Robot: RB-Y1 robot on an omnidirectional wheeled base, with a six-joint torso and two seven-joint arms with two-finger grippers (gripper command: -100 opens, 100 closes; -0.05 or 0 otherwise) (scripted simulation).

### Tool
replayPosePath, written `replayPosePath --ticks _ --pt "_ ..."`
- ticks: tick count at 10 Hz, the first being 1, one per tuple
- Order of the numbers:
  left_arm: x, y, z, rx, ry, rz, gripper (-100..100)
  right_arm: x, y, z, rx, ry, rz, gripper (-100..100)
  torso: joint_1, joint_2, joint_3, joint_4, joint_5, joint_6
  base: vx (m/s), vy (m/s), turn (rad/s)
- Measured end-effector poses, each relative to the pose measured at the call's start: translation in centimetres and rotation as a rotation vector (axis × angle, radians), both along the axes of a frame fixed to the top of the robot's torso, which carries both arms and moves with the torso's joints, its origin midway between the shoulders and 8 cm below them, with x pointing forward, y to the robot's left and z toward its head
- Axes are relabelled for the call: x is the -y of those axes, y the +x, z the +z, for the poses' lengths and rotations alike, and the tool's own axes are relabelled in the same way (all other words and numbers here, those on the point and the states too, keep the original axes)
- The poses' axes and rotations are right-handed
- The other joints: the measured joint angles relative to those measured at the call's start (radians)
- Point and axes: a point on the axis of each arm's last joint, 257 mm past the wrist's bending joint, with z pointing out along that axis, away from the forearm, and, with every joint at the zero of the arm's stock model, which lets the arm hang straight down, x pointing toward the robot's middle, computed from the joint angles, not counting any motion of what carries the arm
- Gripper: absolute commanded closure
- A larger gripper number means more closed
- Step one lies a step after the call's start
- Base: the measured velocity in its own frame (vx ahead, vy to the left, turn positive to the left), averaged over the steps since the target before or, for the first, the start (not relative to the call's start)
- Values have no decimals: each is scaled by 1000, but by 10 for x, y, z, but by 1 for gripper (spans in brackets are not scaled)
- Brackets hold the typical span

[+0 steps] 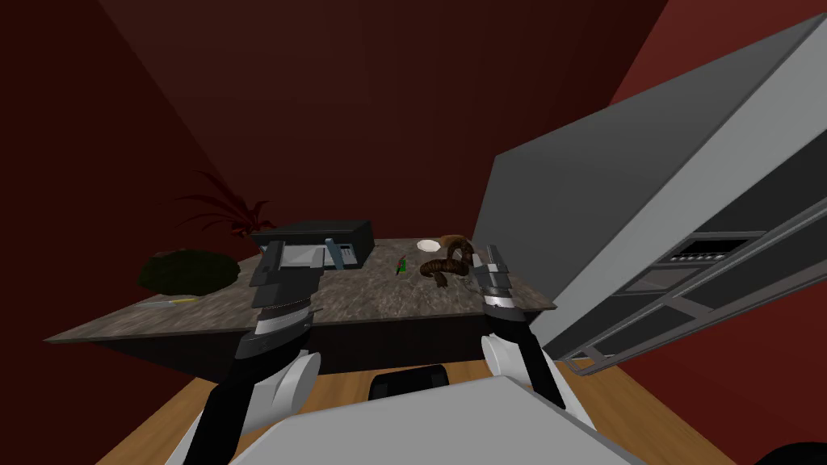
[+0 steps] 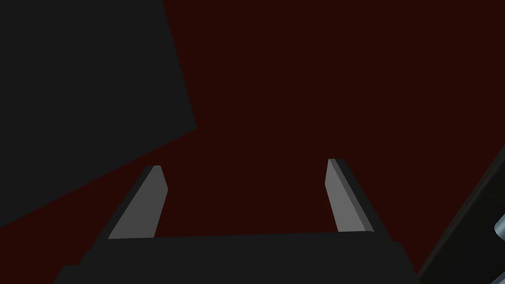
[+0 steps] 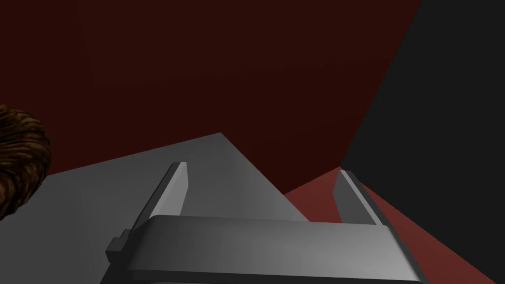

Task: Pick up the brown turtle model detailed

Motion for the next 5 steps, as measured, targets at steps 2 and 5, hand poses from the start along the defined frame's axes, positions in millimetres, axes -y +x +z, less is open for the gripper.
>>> replayPosePath --ticks 2,5 --pt "0 0 0 0 0 0 0 -5 5 -4 -27 -47 17 -100 0 2 1 0 0 0 -44 0 -54" --pt "0 0 0 0 0 0 0 -9 13 -18 -96 -126 38 -100 1 4 2 1 0 0 -60 17 -26"
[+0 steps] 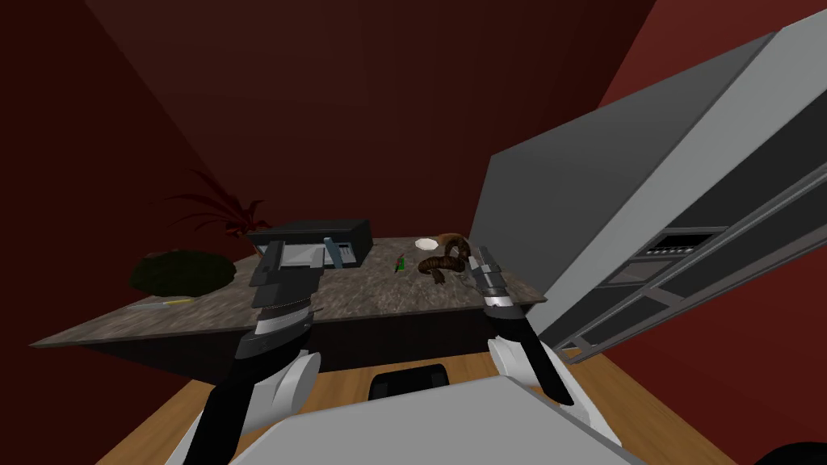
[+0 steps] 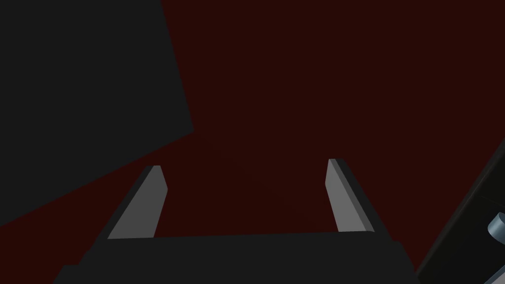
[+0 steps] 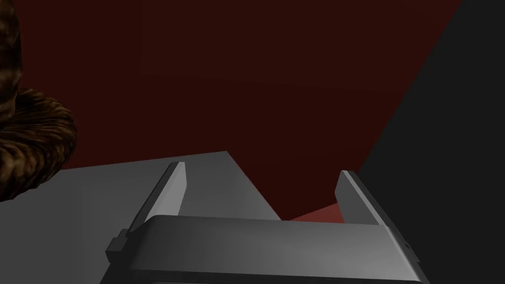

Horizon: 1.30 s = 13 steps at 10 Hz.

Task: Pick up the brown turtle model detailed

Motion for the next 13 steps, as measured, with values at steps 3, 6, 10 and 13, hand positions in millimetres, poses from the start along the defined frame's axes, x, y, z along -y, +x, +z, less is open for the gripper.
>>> replayPosePath --ticks 3,6,10,13 --pt "0 0 0 0 0 0 0 -3 9 -20 -87 -79 17 -100 1 0 0 0 0 0 -58 37 -6" --pt "0 0 0 0 0 0 0 -5 17 -47 -179 -148 33 -100 1 0 0 0 0 0 -57 30 8" --pt "0 0 0 0 0 0 0 1 23 -90 -314 -227 48 -100 2 0 0 0 0 0 -64 40 31" --pt "0 0 0 0 0 0 0 8 23 -125 -420 -282 58 -100 2 0 0 0 0 0 -63 47 64"
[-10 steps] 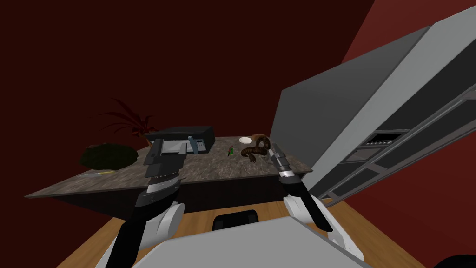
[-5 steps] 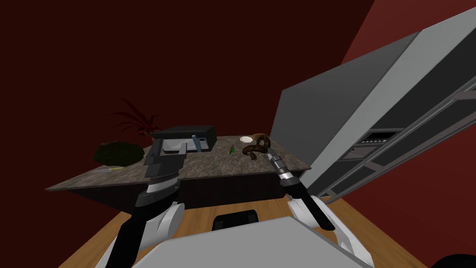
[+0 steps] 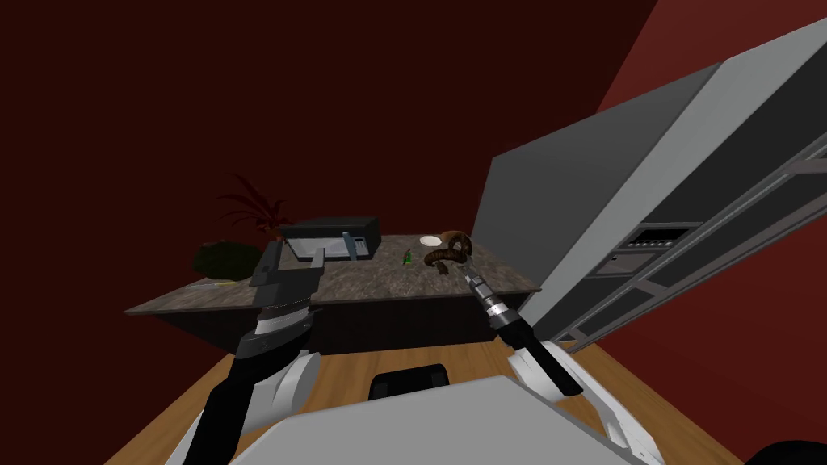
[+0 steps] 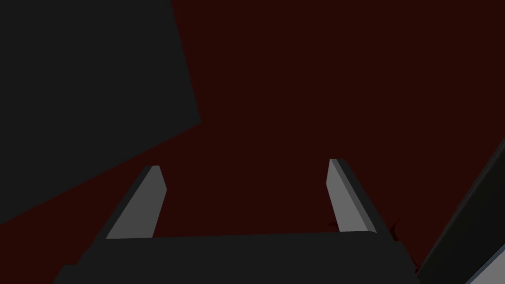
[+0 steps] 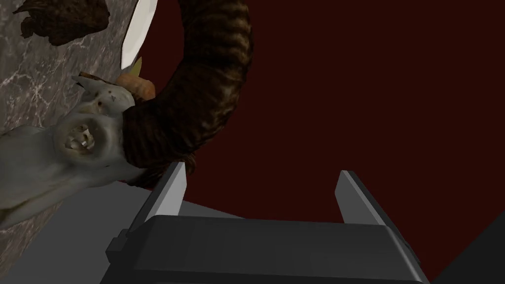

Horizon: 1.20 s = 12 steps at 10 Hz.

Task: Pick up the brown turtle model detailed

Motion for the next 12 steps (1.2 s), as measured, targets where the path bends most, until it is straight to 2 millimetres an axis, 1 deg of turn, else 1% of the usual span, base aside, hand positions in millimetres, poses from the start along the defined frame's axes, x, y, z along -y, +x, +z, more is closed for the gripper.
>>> replayPosePath --ticks 1,2,3,4,5,6,7,8,9,10,11,12 --pt "0 0 0 0 0 0 0 2 -3 -19 -51 -20 1 -100 1 0 0 0 0 0 -58 51 50" --pt "0 0 0 0 0 0 0 5 -4 -28 -81 -39 4 -100 1 0 0 0 0 0 -64 57 128" --pt "0 0 0 0 0 0 0 12 -5 -44 -132 -57 4 -100 1 0 0 0 0 0 -56 45 55" --pt "0 0 0 0 0 0 0 16 -7 -56 -166 -74 5 -100 0 0 0 0 0 0 -59 57 132" --pt "0 0 0 0 0 0 0 22 -14 -72 -221 -94 6 -100 1 0 0 0 0 0 -52 45 72" --pt "0 0 0 0 0 0 0 25 -18 -85 -256 -111 7 -100 0 0 0 0 0 0 -67 64 153" --pt "0 0 0 0 0 0 0 30 -23 -104 -312 -130 7 -100 1 0 0 0 0 0 -54 66 86" --pt "0 0 0 0 0 0 0 35 -27 -116 -349 -147 7 -100 1 0 0 0 0 0 -61 79 161" --pt "0 0 0 0 0 0 0 38 -32 -132 -405 -163 7 -100 2 0 0 0 0 0 -50 65 96" --pt "0 0 0 0 0 0 0 44 -40 -147 -449 -180 3 -100 1 0 0 0 0 0 -53 81 190" --pt "0 0 0 0 0 0 0 53 -57 -171 -512 -191 -3 -100 2 0 0 0 0 0 -42 69 92" --pt "0 0 0 0 0 0 0 61 -64 -180 -547 -207 -3 -100 1 -1 0 0 1 0 -16 33 -11"
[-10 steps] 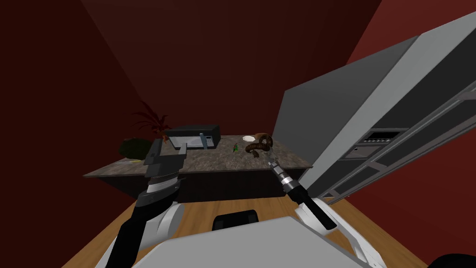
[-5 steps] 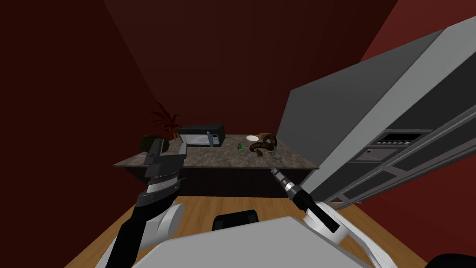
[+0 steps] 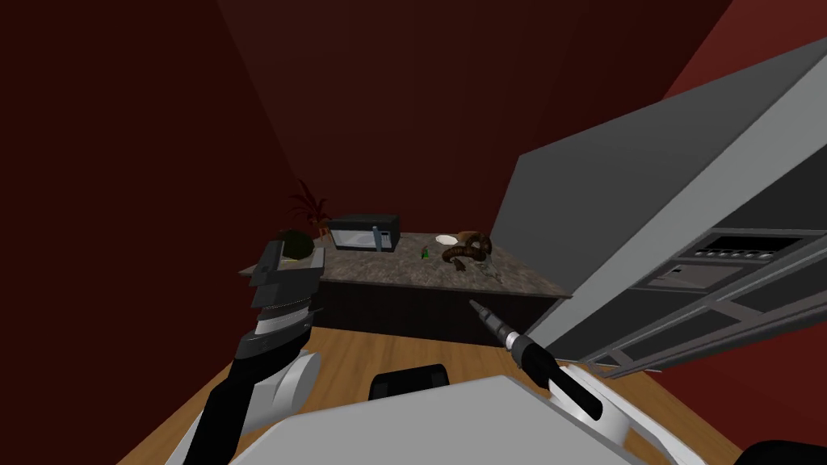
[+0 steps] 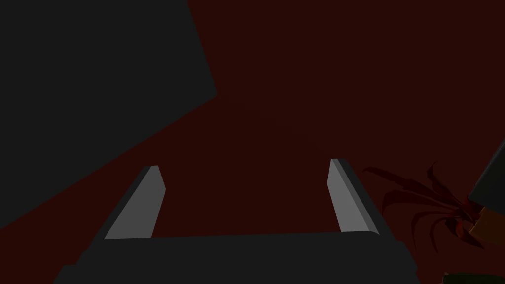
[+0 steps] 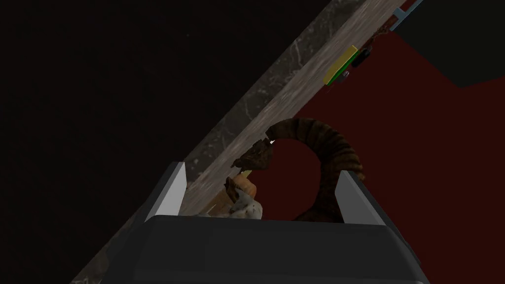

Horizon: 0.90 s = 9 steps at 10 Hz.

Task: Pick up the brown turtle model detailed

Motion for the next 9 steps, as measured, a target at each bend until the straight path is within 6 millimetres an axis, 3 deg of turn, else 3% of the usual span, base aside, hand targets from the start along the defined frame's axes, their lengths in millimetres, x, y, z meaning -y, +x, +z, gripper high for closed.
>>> replayPosePath --ticks 1,7,9 --pt "0 0 0 0 0 0 0 2 -1 0 -12 -10 4 -100 -2 -1 -1 0 0 0 -31 63 205" --pt "0 0 0 0 0 0 0 54 -73 -76 -319 -124 -23 -100 2 0 0 0 0 0 -35 85 133" --pt "0 0 0 0 0 0 0 74 -94 -88 -385 -154 -26 -100 0 -1 -1 0 0 -1 -21 78 206"
